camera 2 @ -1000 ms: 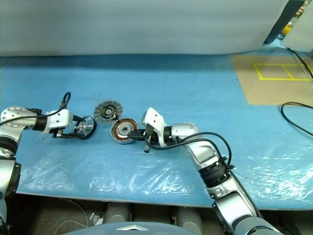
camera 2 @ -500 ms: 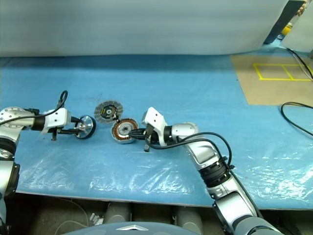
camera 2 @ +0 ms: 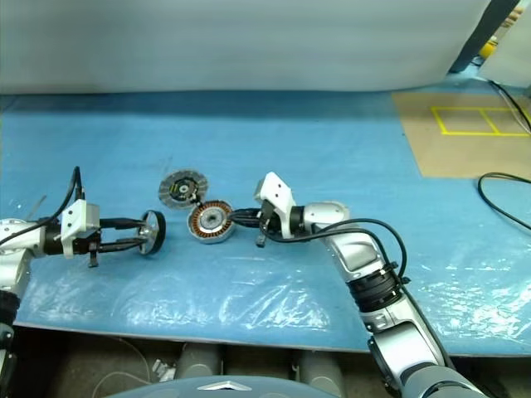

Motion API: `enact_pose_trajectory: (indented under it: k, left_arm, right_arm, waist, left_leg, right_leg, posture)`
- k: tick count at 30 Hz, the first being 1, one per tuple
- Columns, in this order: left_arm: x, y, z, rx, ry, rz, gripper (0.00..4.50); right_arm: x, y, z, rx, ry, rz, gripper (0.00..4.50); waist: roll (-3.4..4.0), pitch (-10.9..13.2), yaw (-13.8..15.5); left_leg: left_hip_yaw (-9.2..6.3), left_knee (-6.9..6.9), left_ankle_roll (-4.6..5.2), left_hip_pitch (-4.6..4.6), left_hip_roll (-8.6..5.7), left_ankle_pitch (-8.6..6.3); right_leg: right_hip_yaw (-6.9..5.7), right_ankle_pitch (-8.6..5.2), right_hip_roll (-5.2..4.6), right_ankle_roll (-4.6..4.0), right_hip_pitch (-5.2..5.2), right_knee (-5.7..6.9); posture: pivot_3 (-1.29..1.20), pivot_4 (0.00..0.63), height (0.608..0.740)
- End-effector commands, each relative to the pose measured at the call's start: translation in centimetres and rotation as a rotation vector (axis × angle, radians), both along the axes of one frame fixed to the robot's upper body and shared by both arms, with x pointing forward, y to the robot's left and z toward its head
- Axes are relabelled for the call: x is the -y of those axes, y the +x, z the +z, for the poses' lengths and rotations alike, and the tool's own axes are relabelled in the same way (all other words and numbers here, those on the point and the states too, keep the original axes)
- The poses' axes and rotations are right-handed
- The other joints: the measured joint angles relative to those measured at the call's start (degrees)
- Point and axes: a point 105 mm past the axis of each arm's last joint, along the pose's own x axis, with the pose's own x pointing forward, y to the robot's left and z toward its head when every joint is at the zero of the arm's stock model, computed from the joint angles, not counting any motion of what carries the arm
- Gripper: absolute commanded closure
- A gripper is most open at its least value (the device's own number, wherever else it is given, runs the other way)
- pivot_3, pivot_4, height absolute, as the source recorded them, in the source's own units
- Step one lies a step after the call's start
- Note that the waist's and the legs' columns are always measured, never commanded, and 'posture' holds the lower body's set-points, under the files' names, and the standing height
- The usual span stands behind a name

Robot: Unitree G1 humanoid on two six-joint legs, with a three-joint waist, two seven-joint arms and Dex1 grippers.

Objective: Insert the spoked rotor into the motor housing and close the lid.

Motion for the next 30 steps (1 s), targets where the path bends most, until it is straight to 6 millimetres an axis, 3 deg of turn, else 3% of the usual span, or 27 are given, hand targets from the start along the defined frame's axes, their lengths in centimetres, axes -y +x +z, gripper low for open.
enact_pose_trajectory:
  k: [1, 5, 12, 30]
  left_arm:
    - [2.6, -0.2, 3.1, 0.068, -0.127, 0.023, 3.19]
    - [5.0, -0.3, 3.5, 0.052, -0.192, 0.042, 3.19]
    - [6.9, 1.1, 2.7, 0.050, -0.201, 0.103, 3.19]
    - [6.9, 1.7, 1.4, 0.014, -0.146, 0.146, 3.19]
  right_arm:
    - [0.6, -0.2, 1.3, 0.035, 0.028, 0.018, 4.50]
    - [1.2, 0.1, 1.2, 0.058, 0.003, 0.009, 4.50]
    - [1.5, 0.2, 0.5, 0.079, -0.031, 0.005, 4.50]
    - [1.4, 0.3, 0.3, 0.084, -0.037, -0.006, 4.50]
  waist:
    - [0.01, 0.01, -0.02]
    - [0.01, 0.01, -0.35]
    - [0.03, 0.01, -0.60]
    - [0.03, 0.01, -0.57]
  left_leg:
    - [0.00, 0.03, 0.00, 0.01, -0.02, 0.00]
    - [0.03, 0.07, 0.02, -0.01, -0.01, 0.01]
    - [0.05, 0.12, 0.05, 0.05, -0.03, 0.02]
    - [0.04, 0.13, 0.05, 0.04, -0.04, 0.02]
  right_leg:
    - [0.02, -0.01, -0.01, -0.02, 0.01, -0.01]
    - [0.06, -0.13, 0.02, -0.22, 0.09, -0.01]
    - [0.13, -0.03, 0.05, -0.05, 0.15, -0.01]
    - [0.13, -0.01, 0.05, -0.01, 0.15, -0.01]
  posture:
    - [0.00, 0.150, 0.740]
    - [0.00, 0.150, 0.740]
    - [0.00, 0.150, 0.740]
    - [0.00, 0.150, 0.740]
